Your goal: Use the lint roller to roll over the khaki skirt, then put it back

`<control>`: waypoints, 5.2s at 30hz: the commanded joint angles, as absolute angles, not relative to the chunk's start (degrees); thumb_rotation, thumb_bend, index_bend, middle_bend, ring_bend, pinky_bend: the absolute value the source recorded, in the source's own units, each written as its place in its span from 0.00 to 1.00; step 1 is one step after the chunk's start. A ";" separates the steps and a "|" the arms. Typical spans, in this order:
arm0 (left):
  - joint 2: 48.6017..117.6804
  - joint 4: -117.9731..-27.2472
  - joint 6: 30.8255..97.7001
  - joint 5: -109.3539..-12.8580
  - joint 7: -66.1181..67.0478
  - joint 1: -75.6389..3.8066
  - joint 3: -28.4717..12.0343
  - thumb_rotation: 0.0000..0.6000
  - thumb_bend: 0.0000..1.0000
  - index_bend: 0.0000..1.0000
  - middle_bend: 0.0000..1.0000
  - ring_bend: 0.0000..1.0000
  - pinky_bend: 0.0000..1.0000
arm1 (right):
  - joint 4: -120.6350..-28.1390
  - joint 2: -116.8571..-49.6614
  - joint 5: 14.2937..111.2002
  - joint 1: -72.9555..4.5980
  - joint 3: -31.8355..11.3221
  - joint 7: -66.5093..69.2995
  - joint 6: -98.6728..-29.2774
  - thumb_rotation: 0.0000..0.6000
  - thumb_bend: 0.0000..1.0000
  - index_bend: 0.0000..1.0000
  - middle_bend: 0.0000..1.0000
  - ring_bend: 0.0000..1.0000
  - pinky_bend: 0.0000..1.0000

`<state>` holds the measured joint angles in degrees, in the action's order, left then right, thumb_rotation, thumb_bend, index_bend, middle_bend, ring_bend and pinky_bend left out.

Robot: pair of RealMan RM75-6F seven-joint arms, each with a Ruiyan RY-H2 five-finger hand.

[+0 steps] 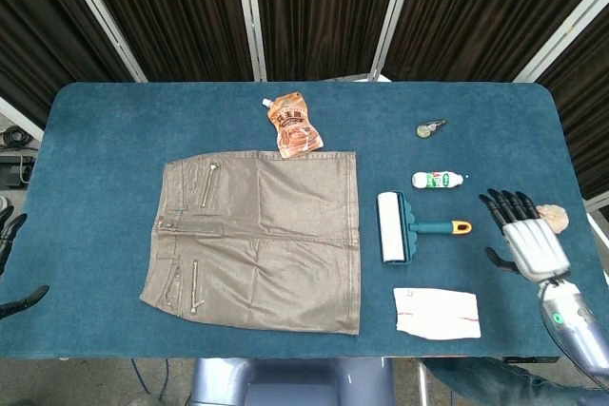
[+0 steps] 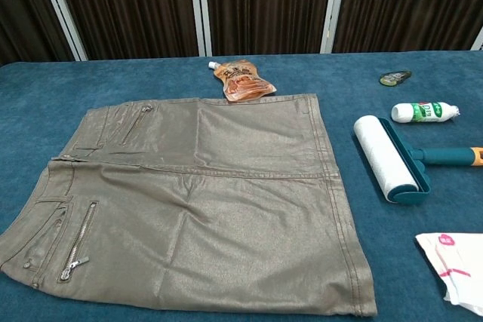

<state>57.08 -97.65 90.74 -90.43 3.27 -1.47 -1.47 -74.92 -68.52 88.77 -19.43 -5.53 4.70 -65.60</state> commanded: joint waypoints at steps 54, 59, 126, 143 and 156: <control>59.17 -96.18 86.13 -84.40 6.26 -3.61 -3.03 1.00 0.00 0.00 0.00 0.00 0.00 | -48.88 -89.72 90.50 -33.92 -0.51 7.53 -56.45 1.00 0.65 0.38 0.50 0.35 0.36; 58.89 -96.39 86.25 -84.54 5.71 -3.60 -3.03 1.00 0.00 0.00 0.00 0.00 0.00 | -49.96 -88.72 91.91 -34.10 -0.45 8.01 -59.68 1.00 0.65 0.39 0.50 0.35 0.36; 56.54 -97.02 86.82 -87.02 0.41 -3.61 -2.28 1.00 0.00 0.00 0.00 0.00 0.00 | -67.26 -83.21 91.78 -41.62 1.08 -18.55 -57.64 1.00 0.70 0.40 0.51 0.37 0.38; 56.37 -96.21 86.51 -86.09 -0.60 -3.67 -2.53 1.00 0.00 0.00 0.00 0.00 0.00 | -80.20 -88.73 92.01 -47.21 -2.40 -28.15 -52.17 1.00 0.71 0.41 0.51 0.38 0.39; 56.10 -95.61 86.88 -86.03 -1.63 -3.37 -2.50 1.00 0.00 0.00 0.00 0.00 0.00 | -83.68 -90.76 88.30 -48.03 -3.52 -36.33 -49.57 1.00 0.72 0.41 0.52 0.38 0.39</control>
<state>56.10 -95.61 86.88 -86.03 -1.63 -3.37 -2.50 -83.82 -90.91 88.45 -48.16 -3.50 -36.17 -49.56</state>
